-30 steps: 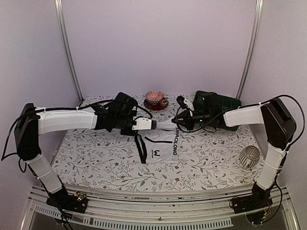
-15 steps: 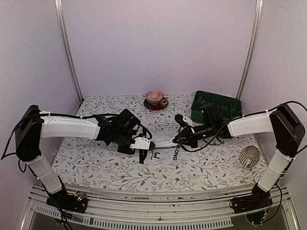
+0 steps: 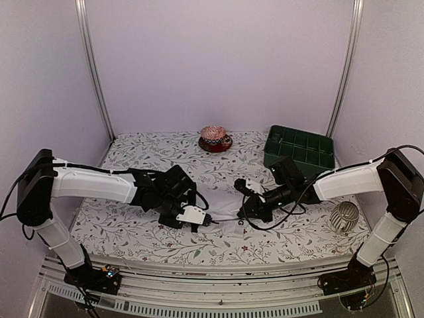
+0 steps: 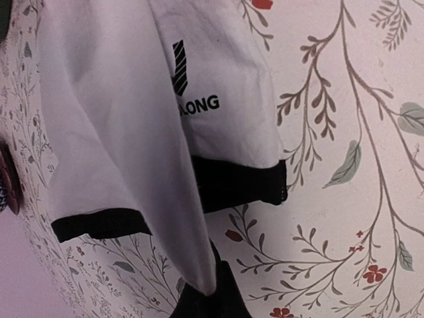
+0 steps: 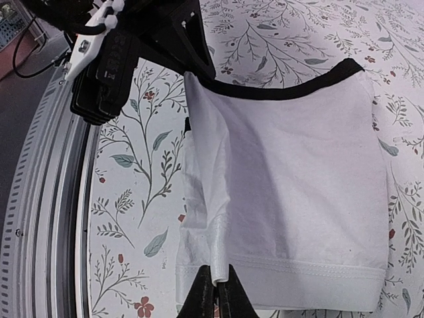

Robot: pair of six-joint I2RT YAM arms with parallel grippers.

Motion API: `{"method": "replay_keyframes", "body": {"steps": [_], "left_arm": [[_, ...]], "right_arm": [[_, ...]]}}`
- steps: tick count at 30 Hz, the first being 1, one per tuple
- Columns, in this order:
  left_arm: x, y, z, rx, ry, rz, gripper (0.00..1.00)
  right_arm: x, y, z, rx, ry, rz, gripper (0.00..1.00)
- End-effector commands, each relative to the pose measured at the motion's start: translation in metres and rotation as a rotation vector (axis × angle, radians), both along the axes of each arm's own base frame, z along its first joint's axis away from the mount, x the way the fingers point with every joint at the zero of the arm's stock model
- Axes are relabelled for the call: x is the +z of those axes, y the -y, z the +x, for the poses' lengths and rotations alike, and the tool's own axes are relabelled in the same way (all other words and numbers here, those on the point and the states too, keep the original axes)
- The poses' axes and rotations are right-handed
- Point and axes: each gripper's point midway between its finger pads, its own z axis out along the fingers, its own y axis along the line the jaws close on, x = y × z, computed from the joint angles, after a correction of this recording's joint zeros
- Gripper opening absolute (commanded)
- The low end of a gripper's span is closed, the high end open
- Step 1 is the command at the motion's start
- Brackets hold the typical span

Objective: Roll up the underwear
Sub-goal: Fold the underwear at the center of the board.

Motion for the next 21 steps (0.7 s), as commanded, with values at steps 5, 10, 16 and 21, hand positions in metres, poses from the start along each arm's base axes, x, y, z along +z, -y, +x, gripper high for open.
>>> {"method": "replay_keyframes", "body": {"steps": [5,10,16,21], "left_arm": [[0.004,0.016,-0.016,0.0,-0.029,-0.062,0.0],[-0.004,0.017,-0.027,-0.008,-0.046,-0.047,0.0],[-0.016,0.012,-0.028,0.008,-0.033,-0.017,0.0],[-0.023,0.012,-0.03,0.015,-0.028,-0.005,0.06]], "right_arm": [[0.007,0.01,-0.003,-0.054,0.092,-0.067,0.03],[0.001,0.016,-0.007,-0.075,0.119,-0.136,0.02],[-0.019,0.016,-0.019,-0.067,0.133,-0.212,0.02],[-0.039,0.016,-0.025,-0.063,0.131,-0.28,0.02]]}}
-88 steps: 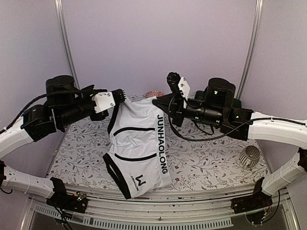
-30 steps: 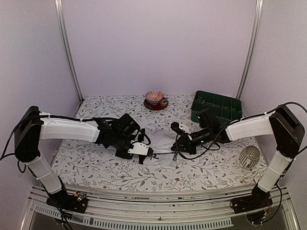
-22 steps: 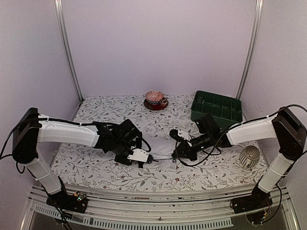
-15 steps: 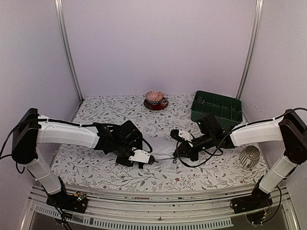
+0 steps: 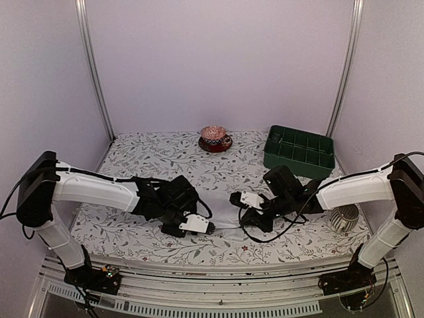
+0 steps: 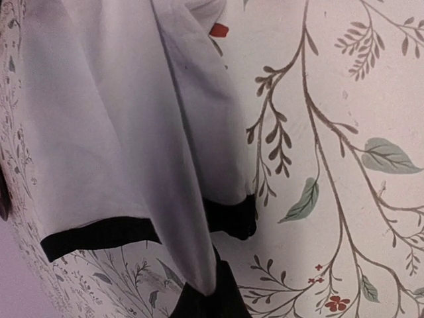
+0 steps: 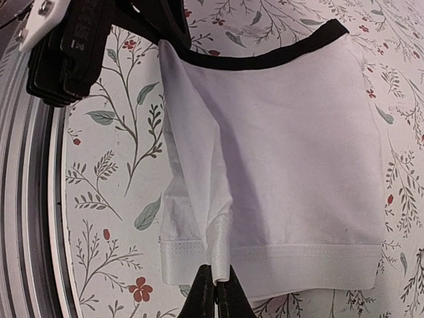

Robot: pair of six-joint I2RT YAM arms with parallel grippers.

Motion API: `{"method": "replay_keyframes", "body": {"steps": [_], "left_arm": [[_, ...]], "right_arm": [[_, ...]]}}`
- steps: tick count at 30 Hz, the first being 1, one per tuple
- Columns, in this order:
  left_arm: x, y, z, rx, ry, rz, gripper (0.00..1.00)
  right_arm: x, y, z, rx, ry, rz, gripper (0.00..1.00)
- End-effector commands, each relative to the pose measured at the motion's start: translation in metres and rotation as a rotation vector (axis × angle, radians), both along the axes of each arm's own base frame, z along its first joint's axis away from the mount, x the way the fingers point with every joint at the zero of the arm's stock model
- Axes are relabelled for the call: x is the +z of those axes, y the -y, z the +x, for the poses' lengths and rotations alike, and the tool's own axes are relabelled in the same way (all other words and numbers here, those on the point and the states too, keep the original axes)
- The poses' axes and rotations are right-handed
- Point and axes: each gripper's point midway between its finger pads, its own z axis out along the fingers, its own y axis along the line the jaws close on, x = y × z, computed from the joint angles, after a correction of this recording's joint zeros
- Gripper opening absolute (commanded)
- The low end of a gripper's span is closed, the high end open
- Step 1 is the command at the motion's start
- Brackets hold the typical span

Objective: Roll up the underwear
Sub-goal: Fold the underwear at the center of the board.

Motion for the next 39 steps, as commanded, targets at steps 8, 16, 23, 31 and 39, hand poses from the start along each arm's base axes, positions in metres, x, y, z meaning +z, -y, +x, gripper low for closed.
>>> {"method": "replay_keyframes", "body": {"steps": [8,16,23,31,39], "left_arm": [[-0.016,0.002,-0.011,0.004,-0.008,0.008,0.19],[-0.024,-0.001,-0.015,0.005,-0.017,0.023,0.41],[-0.021,0.001,-0.017,0.016,-0.003,-0.003,0.67],[-0.024,0.007,-0.023,0.012,0.077,-0.045,0.77],[-0.029,0.006,-0.029,-0.037,0.149,-0.096,0.77]], "right_arm": [[-0.04,0.008,-0.017,-0.005,-0.007,-0.16,0.03],[-0.048,0.009,-0.032,-0.001,-0.006,-0.211,0.22],[-0.047,0.013,-0.041,-0.036,0.034,-0.274,0.32],[-0.052,0.013,-0.038,-0.131,0.216,-0.354,0.49],[-0.05,0.012,-0.035,-0.182,0.363,-0.341,0.53]]}}
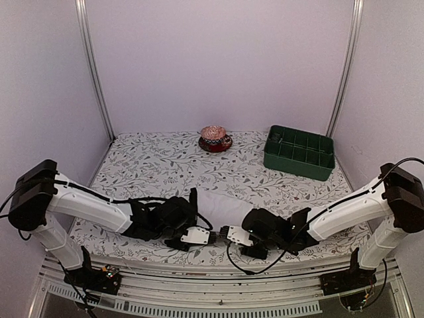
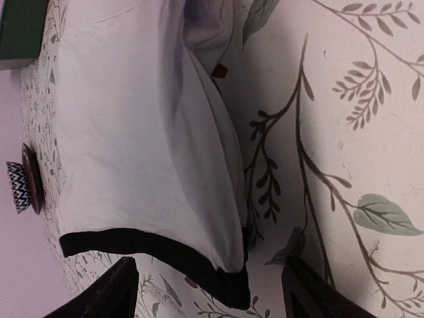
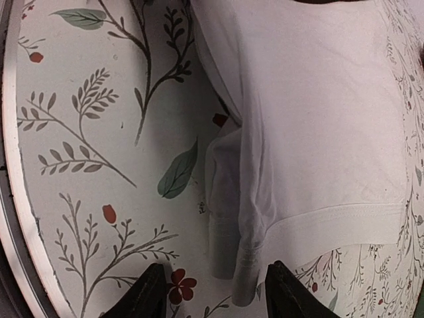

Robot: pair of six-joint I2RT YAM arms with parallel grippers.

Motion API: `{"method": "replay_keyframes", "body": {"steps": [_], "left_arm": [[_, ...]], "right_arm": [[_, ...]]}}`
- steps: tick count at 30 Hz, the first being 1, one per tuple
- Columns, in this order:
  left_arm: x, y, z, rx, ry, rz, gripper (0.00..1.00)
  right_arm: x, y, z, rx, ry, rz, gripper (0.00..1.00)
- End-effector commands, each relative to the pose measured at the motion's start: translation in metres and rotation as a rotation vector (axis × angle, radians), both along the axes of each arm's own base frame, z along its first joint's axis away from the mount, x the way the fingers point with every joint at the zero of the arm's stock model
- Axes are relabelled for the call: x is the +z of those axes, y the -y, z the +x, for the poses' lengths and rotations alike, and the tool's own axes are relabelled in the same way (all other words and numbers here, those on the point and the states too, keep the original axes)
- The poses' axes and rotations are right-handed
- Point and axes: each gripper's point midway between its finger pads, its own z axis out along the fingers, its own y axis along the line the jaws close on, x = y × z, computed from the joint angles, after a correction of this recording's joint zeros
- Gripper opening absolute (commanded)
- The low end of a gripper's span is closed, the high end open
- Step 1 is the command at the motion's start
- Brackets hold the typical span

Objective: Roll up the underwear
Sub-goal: Fold the underwear at the center of the board.

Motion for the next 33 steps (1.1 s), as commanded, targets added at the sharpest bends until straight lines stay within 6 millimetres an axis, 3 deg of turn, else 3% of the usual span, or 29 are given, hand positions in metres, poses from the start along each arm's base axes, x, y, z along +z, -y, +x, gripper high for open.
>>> {"method": "replay_keyframes", "body": {"steps": [1,7,13,19,23,27,33], "left_arm": [[-0.019,-0.009,-0.013,-0.048,0.002,0.021,0.78],[-0.022,-0.008,-0.017,-0.087,0.017,0.001,0.77],[-0.029,-0.013,-0.023,-0.134,0.03,0.003,0.71],[-0.036,-0.015,-0.014,-0.101,0.085,0.029,0.39],[-0.035,-0.014,-0.01,-0.095,0.108,0.026,0.23],[-0.034,-0.014,-0.007,-0.093,0.127,0.027,0.0],[-0.031,-0.02,-0.004,-0.093,0.144,0.041,0.0]], "right_arm": [[-0.005,0.008,0.01,-0.051,0.105,-0.011,0.53],[-0.026,0.01,0.012,-0.05,0.131,-0.078,0.49],[-0.037,0.015,0.01,-0.051,0.122,-0.106,0.22],[-0.027,0.013,0.005,-0.04,0.112,-0.069,0.04],[-0.016,0.011,0.003,-0.028,0.107,-0.037,0.03],[-0.011,0.013,0.002,-0.024,0.115,-0.037,0.03],[-0.007,0.016,0.004,-0.038,0.124,-0.04,0.02]]}}
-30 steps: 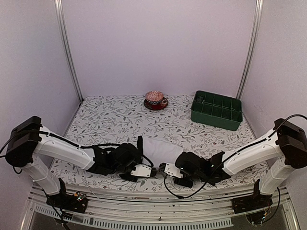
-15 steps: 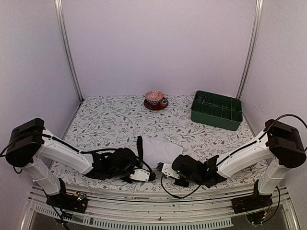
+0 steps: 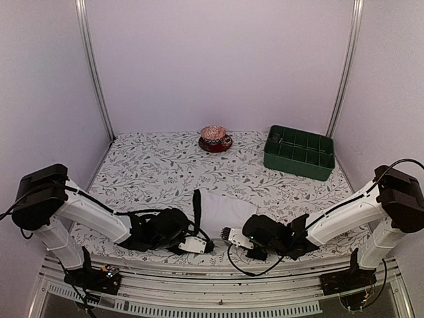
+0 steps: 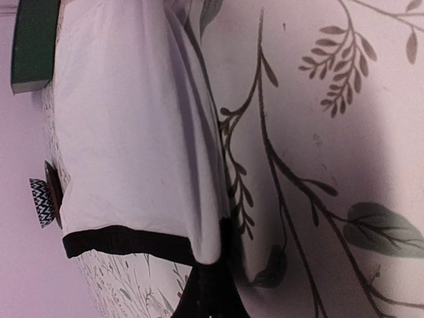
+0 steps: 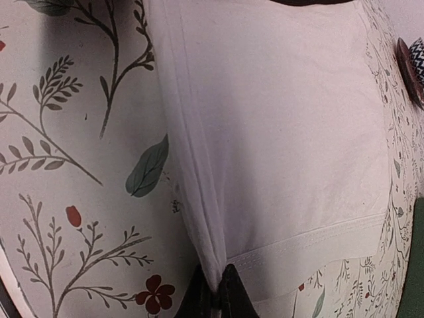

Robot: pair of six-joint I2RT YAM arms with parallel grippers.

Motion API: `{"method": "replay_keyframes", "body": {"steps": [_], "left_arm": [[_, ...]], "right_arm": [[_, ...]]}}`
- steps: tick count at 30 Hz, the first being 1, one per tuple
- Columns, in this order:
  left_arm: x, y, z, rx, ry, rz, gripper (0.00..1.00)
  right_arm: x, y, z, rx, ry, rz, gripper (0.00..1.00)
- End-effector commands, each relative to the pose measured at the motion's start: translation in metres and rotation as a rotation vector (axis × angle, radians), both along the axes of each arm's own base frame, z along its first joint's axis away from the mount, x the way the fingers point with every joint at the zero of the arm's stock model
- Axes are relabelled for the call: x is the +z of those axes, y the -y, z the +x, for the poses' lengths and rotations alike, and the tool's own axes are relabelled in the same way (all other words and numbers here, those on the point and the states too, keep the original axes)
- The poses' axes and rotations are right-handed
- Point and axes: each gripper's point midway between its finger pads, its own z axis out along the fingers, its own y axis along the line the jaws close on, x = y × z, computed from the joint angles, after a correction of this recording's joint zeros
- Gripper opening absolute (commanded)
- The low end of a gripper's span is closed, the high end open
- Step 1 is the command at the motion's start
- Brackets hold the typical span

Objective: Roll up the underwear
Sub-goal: Fold the underwear at the center of the board.

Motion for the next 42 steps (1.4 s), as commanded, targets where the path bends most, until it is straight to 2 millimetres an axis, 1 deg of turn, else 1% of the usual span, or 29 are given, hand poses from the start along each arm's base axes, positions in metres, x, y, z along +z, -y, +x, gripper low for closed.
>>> {"method": "replay_keyframes", "body": {"steps": [1,8,10,12,13,15,16,18,19,20,22,23,24,25,27,28,29,31,34,38,39,42], "left_arm": [[-0.012,-0.019,-0.003,-0.003,-0.009,0.072,0.0],[0.005,-0.029,0.004,0.001,-0.01,0.034,0.0],[0.007,-0.03,0.006,0.004,-0.011,0.031,0.0],[0.004,-0.029,0.003,0.002,-0.035,0.036,0.0],[0.003,-0.028,0.002,0.005,-0.05,0.036,0.03],[-0.001,-0.028,-0.001,0.004,-0.076,0.042,0.32],[-0.002,-0.028,-0.002,0.001,-0.082,0.042,0.39],[-0.002,-0.027,-0.004,-0.005,-0.089,0.032,0.51],[-0.001,-0.027,-0.005,-0.008,-0.09,0.028,0.55],[0.0,-0.027,-0.006,-0.01,-0.089,0.022,0.57],[0.003,-0.027,-0.006,-0.016,-0.085,0.012,0.66],[0.005,-0.026,-0.006,-0.017,-0.076,0.006,0.7],[0.008,-0.026,-0.003,-0.013,-0.063,-0.008,0.71],[0.013,-0.025,0.002,0.001,-0.042,-0.025,0.72],[0.023,-0.022,0.016,0.045,-0.034,-0.064,0.73],[0.027,-0.021,0.021,0.064,-0.058,-0.079,0.73],[0.035,-0.018,0.029,0.081,-0.085,-0.109,0.76],[0.046,-0.019,0.045,0.116,-0.143,-0.163,0.82],[0.062,-0.019,0.075,0.181,-0.176,-0.237,0.85],[0.067,-0.018,0.112,0.29,-0.272,-0.289,0.83],[0.066,-0.017,0.118,0.31,-0.298,-0.299,0.83],[0.064,-0.013,0.132,0.357,-0.355,-0.314,0.83]], "right_arm": [[0.0,0.011,-0.006,0.001,-0.01,-0.033,0.02],[0.013,0.007,-0.014,0.033,-0.022,0.015,0.02],[0.014,0.007,-0.015,0.037,-0.021,0.014,0.02],[0.011,0.007,-0.015,0.036,-0.026,0.006,0.02],[0.009,0.007,-0.015,0.035,-0.029,-0.003,0.02],[0.003,0.009,-0.015,0.032,-0.038,-0.029,0.02],[0.0,0.009,-0.016,0.03,-0.044,-0.041,0.02],[-0.007,0.011,-0.016,0.024,-0.058,-0.063,0.03],[-0.009,0.011,-0.017,0.022,-0.062,-0.071,0.03],[-0.01,0.012,-0.017,0.016,-0.066,-0.077,0.06],[-0.011,0.012,-0.016,0.01,-0.066,-0.079,0.2],[-0.01,0.012,-0.017,0.012,-0.067,-0.076,0.25],[-0.008,0.01,-0.018,0.014,-0.069,-0.067,0.27],[-0.005,0.009,-0.019,0.018,-0.069,-0.057,0.28],[0.008,0.004,-0.022,0.035,-0.072,-0.01,0.31],[0.015,0.001,-0.025,0.049,-0.079,0.017,0.32],[0.022,-0.002,-0.028,0.064,-0.087,0.046,0.34],[0.039,-0.007,-0.033,0.093,-0.093,0.112,0.38],[0.064,-0.017,-0.037,0.138,-0.089,0.199,0.39],[0.092,-0.029,-0.03,0.147,-0.028,0.27,0.44],[0.098,-0.032,-0.026,0.143,-0.006,0.281,0.45],[0.106,-0.038,-0.018,0.143,0.047,0.285,0.47]]}}
